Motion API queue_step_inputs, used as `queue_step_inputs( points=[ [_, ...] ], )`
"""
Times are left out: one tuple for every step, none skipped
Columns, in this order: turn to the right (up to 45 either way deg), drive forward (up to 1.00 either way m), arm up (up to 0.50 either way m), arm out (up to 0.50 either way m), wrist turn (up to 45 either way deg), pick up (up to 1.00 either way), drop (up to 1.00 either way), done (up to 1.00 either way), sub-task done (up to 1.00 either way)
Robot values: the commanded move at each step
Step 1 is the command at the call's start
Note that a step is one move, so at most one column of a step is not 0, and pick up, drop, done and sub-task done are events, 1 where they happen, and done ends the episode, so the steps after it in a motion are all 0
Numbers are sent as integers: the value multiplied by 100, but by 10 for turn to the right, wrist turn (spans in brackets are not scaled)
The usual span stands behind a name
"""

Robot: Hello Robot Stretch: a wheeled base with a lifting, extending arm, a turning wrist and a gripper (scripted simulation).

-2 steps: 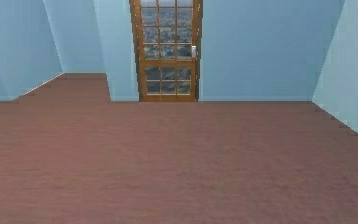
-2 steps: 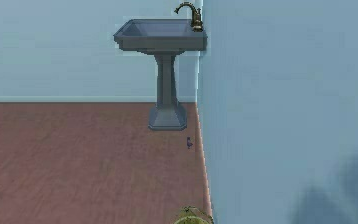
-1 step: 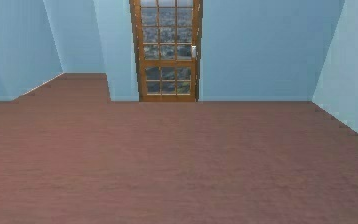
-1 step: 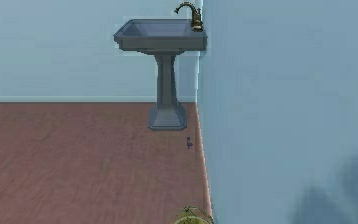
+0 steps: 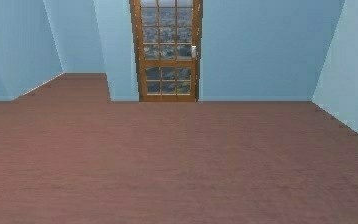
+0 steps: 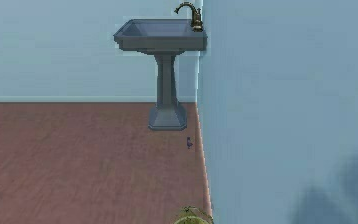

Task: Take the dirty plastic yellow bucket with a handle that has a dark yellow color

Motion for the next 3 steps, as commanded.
queue_step_inputs(
  points=[
    [0, 0, 0, 0, 0, 100, 0, 0, 0],
    [0, 0, 10, 0, 0, 0, 0, 0, 0],
    [0, 0, 0, 0, 0, 0, 0, 100, 0]
  ],
)
